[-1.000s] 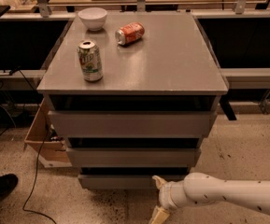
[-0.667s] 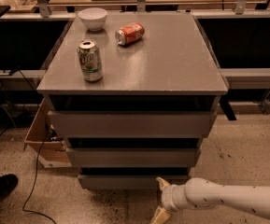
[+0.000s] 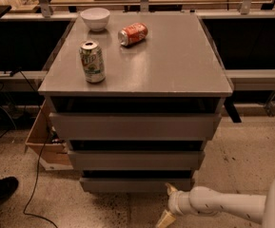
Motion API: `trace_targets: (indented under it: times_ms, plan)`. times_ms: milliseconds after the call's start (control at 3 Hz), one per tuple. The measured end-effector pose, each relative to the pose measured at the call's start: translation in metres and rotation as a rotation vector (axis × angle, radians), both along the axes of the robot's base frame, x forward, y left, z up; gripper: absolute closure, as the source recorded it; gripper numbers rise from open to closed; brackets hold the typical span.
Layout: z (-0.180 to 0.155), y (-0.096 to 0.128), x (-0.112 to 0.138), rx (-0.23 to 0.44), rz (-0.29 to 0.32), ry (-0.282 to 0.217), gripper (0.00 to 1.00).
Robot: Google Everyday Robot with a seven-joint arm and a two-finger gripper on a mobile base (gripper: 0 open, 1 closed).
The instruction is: Open bottom drawer
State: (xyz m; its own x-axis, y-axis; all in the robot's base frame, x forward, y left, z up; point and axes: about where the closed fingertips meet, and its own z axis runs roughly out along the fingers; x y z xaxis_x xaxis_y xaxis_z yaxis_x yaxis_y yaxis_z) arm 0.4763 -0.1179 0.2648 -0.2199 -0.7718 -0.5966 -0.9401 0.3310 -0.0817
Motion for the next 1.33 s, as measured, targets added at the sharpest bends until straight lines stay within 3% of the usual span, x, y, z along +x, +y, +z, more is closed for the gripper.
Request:
trace_targets:
  times_ms: [333,667,1000,1333]
  plan:
    - [-0.021,-0.008,0.021,0.000,-0.031,-0.018,0.00]
    - [-0.027,-0.010,0.058,0.006,-0.051,-0.070,0.00]
    - [-0.031,-0.012,0.079,0.002,-0.055,-0.093,0.00]
    - [-0.055,-0.019,0.095,0.004,-0.074,-0.086,0.00]
